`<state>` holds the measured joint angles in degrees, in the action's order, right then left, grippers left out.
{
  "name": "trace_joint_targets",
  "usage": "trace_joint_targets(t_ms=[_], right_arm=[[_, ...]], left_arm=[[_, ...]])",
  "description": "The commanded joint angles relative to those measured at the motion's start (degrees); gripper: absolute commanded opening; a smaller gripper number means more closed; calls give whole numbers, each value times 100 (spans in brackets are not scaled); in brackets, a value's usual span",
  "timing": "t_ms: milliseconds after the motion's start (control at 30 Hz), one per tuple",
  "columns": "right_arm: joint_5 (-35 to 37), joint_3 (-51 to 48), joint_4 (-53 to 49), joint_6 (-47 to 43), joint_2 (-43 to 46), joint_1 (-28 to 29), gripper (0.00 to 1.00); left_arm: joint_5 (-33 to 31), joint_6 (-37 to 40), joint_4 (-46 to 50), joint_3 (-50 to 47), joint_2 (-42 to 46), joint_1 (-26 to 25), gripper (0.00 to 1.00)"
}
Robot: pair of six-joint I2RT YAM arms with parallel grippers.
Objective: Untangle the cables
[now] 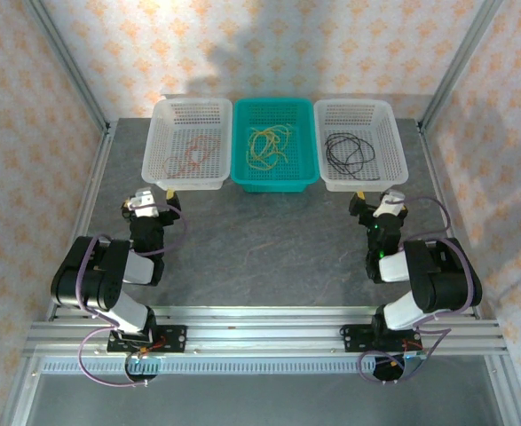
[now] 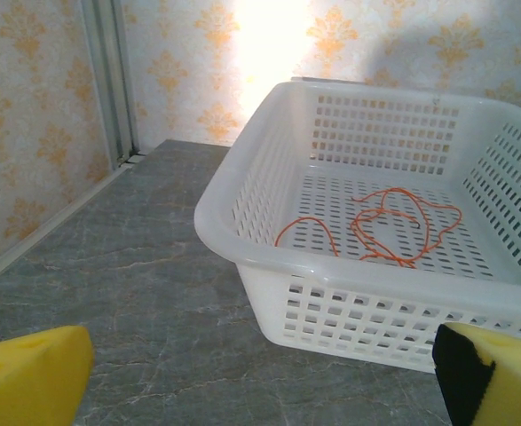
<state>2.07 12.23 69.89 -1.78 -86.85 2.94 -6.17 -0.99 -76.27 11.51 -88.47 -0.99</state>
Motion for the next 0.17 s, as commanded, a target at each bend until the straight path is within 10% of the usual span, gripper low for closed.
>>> trace_joint_targets(t_ms=[0,133], right_arm=[[-21,95,77,-18,-13,-30,100],[-22,100,79,-18,-8,-30,100]], left_arm=[[336,-32,140,116,54,114,100],[367,-15,102,88,61,129,100]])
